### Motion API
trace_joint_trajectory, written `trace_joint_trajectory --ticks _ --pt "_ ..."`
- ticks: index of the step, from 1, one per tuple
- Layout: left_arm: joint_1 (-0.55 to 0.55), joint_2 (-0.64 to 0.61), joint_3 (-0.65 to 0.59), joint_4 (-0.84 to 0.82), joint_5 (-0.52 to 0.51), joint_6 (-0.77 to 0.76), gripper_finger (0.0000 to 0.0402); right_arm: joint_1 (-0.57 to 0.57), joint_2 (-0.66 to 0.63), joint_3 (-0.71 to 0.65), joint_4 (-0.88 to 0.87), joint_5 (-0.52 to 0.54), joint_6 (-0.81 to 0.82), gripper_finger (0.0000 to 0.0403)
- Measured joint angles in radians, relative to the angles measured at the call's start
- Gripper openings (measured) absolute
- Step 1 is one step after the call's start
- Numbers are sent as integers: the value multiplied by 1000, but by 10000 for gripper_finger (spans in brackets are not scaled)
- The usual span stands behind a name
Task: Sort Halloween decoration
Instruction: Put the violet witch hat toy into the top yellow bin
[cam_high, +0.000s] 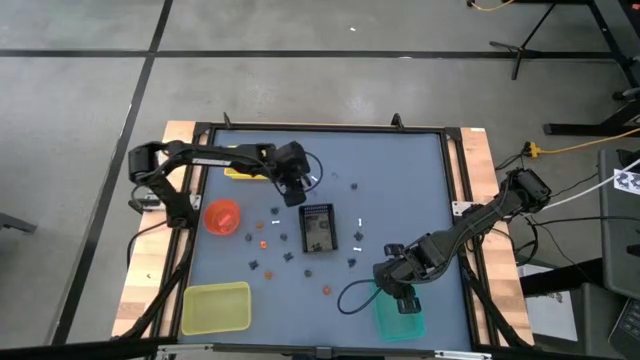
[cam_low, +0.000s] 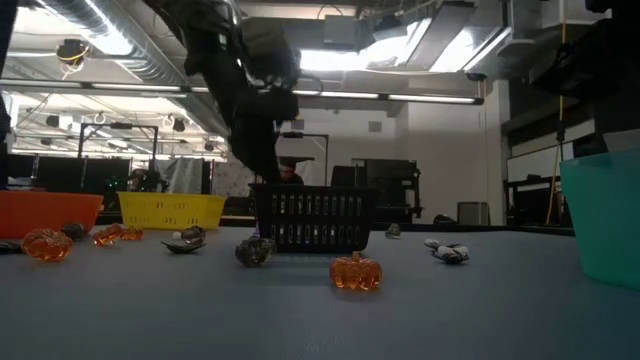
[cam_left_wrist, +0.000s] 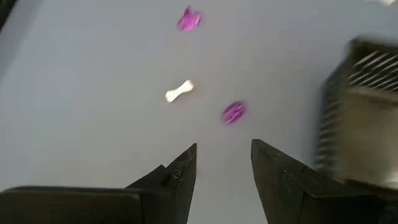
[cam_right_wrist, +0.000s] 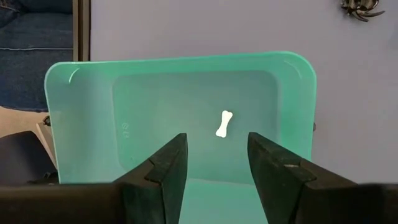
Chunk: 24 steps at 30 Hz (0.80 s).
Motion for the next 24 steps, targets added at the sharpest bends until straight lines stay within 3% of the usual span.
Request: trace_joint_trajectory --ticks 8,14,24 --pt "29 78 0 -15 -32 10 136 0 0 0 0 34 -3 166" --pt "31 82 0 -14 -112 2 136 0 0 0 0 43 -18 166" --pt "31 82 -25 -15 -116 -24 136 0 0 0 1 43 -18 166"
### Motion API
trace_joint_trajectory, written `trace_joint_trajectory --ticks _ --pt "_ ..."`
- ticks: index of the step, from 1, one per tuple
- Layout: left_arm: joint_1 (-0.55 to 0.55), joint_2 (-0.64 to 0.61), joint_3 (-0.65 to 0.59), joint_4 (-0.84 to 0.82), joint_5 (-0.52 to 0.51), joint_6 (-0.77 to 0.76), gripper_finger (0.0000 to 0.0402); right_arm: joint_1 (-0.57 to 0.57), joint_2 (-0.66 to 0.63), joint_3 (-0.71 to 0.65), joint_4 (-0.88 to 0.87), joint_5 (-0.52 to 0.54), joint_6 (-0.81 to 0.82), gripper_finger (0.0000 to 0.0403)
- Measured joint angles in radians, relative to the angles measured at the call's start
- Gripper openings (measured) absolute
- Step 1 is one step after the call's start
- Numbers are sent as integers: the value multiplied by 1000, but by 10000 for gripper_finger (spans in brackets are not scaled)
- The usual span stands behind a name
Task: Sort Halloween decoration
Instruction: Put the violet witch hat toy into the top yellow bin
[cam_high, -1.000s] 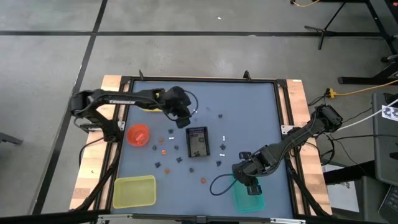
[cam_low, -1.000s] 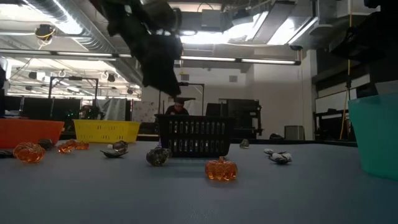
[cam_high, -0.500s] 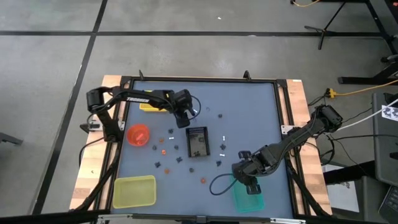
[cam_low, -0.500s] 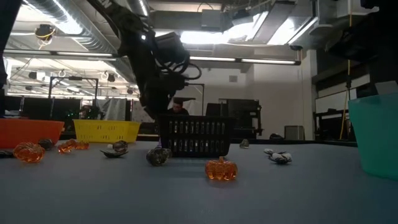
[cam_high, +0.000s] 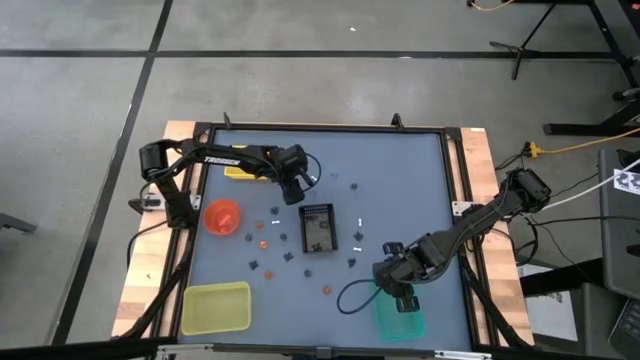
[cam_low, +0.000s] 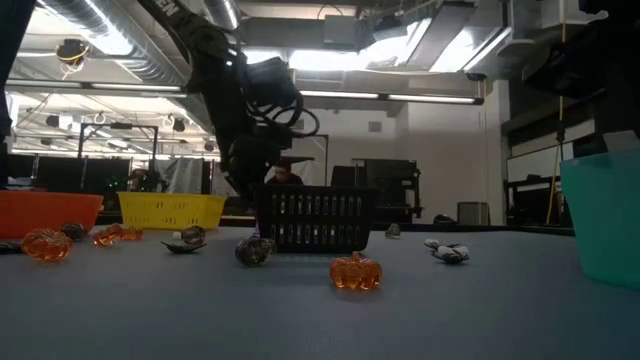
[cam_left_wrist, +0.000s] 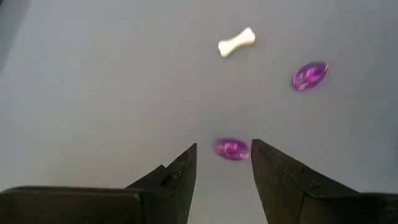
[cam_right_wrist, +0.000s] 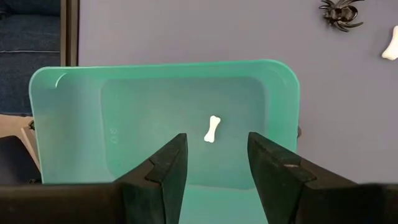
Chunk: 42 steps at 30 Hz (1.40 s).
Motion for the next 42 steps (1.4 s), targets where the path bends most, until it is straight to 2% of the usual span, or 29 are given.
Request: trace_joint_trajectory --ticks 9,18,28,42 --pt "0 0 -46 37 -7 -27 136 0 0 0 0 1 0 166" --pt "0 32 -47 97 -4 -28 136 0 0 0 1 1 0 166" --pt "0 60 -47 88 -4 -30 136 0 0 -1 -9 2 0 166" --pt "0 59 -47 90 -4 -29 99 0 0 -1 -10 2 0 166"
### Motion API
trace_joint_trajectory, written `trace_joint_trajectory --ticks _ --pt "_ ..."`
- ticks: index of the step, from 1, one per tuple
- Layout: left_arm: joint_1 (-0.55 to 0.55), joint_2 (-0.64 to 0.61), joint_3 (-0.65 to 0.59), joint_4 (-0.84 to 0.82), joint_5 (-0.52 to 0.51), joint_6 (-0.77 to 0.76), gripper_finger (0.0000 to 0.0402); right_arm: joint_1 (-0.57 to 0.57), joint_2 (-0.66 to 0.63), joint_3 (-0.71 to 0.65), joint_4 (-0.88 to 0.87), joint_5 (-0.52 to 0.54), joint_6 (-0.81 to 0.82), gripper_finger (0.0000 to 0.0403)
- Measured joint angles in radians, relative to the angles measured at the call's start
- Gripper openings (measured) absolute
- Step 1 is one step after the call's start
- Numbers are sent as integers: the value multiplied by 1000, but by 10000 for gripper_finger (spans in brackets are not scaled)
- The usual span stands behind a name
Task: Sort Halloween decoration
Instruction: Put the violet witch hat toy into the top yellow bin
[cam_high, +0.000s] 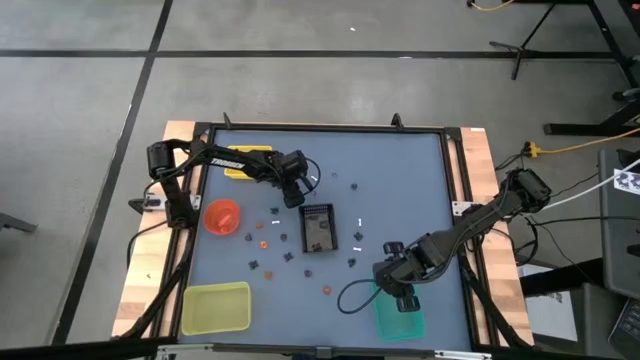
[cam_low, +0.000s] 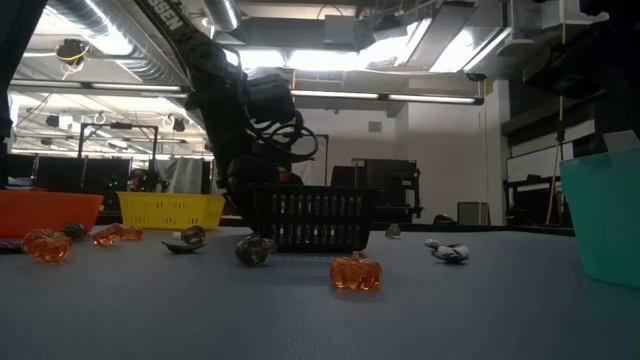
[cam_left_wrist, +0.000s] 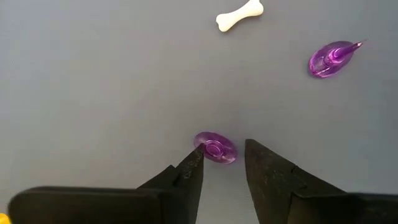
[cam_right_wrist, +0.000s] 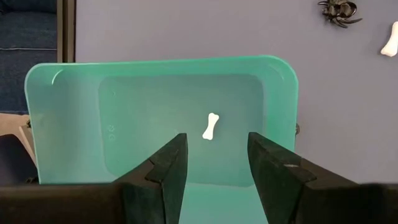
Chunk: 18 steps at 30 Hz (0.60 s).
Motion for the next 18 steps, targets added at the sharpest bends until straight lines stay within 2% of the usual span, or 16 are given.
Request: trace_joint_trajectory --ticks 18 --pt "0 0 0 1 -4 0 59 0 0 0 0 0 0 166"
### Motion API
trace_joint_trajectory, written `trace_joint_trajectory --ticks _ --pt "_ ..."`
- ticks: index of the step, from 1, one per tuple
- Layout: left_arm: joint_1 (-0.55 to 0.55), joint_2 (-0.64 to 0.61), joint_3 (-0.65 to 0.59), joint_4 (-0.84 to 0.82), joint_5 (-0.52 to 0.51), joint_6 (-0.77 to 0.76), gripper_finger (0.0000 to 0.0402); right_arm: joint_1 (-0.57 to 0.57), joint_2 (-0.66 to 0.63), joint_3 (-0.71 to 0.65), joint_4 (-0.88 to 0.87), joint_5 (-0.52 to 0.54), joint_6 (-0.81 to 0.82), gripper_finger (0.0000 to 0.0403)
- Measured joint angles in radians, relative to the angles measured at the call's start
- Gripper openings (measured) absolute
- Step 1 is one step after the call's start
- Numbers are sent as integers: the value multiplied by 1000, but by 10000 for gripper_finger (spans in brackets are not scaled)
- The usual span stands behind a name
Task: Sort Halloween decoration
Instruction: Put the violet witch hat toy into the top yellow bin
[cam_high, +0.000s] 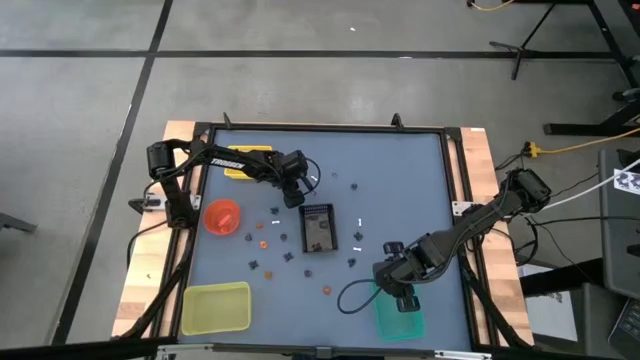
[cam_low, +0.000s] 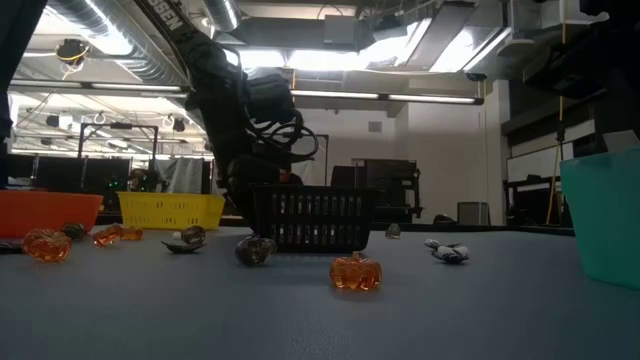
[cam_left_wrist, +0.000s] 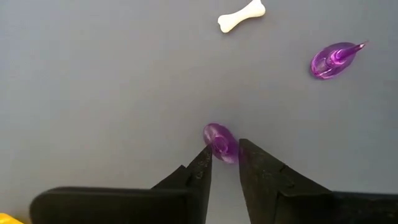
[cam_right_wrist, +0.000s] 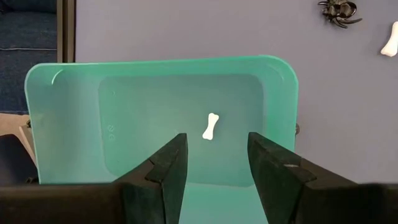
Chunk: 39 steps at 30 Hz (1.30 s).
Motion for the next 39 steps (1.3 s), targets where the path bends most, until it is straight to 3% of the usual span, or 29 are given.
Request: trace_joint_trajectory --ticks 30,39 --pt "0 0 0 0 0 0 50 0 0 0 0 0 0 166" --pt "7 -53 0 1 -30 2 50 0 0 1 0 0 0 166"
